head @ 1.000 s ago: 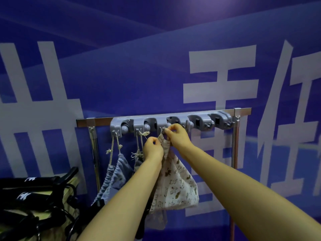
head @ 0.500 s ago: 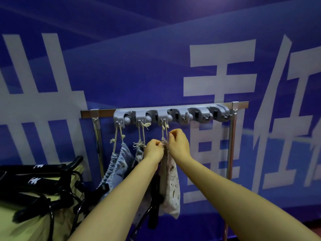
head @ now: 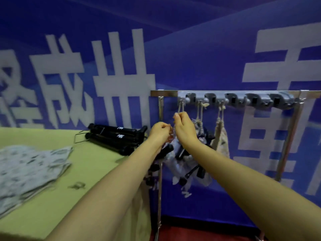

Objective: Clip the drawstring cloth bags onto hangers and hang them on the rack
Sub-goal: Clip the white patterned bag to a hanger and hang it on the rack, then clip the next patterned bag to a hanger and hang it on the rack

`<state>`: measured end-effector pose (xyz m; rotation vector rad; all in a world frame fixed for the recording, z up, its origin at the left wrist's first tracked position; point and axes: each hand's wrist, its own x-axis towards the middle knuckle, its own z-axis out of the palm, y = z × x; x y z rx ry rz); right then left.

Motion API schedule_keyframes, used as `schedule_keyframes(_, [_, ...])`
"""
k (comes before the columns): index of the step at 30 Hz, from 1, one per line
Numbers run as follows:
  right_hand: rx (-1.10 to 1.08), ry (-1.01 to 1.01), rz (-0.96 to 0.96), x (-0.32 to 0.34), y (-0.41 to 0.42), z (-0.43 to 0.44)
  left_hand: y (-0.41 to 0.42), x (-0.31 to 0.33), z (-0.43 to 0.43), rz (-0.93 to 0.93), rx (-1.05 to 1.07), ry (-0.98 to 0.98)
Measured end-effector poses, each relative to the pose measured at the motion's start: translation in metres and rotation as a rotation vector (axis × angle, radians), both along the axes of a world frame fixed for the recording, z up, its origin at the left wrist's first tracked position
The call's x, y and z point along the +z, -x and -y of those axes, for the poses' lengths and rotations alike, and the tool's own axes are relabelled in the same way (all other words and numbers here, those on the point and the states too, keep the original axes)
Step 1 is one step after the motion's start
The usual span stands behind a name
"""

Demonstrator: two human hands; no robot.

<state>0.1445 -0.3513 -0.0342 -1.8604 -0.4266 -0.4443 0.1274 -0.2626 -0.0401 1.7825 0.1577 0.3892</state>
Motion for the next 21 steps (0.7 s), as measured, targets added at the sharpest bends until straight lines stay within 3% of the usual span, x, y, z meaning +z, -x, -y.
schedule_keyframes(4, [0.144, 0.052, -0.055, -0.014, 0.04, -0.064, 0.057, -0.006, -0.071, -0.006, 0.089, 0.07])
schedule_keyframes(8, [0.323, 0.191, -0.074, -0.038, 0.076, -0.131, 0.115, -0.021, -0.15, -0.011, 0.316, 0.045])
schedule_keyframes(15, [0.447, 0.506, -0.241, -0.086, 0.116, -0.207, 0.194, -0.062, -0.266, -0.184, 0.677, -0.376])
schedule_keyframes(18, [0.421, 0.549, -0.268, -0.093, 0.118, -0.215, 0.211, -0.076, -0.297, -0.247, 0.716, -0.548])
schedule_keyframes(21, [0.416, 0.504, -0.293, -0.093, 0.113, -0.217, 0.216, -0.089, -0.309, -0.29, 0.673, -0.593])
